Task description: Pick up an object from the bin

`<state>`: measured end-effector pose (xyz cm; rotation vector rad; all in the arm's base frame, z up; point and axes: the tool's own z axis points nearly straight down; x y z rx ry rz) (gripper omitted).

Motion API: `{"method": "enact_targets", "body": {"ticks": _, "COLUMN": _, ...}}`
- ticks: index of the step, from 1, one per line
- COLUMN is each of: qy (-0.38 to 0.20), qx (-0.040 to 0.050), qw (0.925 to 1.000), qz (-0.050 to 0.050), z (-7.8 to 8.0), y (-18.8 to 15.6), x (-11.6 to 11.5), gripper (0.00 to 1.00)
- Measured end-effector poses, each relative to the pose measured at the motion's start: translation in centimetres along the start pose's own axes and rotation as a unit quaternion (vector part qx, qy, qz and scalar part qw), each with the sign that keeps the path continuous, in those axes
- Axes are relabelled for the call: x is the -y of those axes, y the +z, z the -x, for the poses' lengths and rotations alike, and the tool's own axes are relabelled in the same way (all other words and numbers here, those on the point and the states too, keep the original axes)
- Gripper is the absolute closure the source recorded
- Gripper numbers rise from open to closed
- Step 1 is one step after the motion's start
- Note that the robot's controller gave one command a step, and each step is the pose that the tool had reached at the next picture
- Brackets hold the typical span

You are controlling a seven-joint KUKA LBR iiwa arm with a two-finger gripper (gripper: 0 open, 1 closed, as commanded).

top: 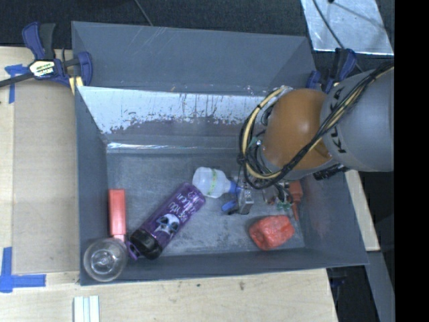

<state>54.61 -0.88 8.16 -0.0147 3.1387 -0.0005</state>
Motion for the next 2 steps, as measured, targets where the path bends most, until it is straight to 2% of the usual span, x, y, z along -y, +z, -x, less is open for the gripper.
{"method": "enact_targets", "body": {"ticks": 1, "qy": 0.0, "qx": 0.0003, "qw": 1.0, "qz": 0.0, "z": 0.0, "y": 0.0, "x": 0.0, "gripper": 1.0}}
{"method": "enact_targets", "body": {"ticks": 2, "qy": -0.01, "qx": 0.0039, "qw": 0.9999, "qz": 0.0, "z": 0.2, "y": -17.8, "x": 0.1, "gripper": 1.0}}
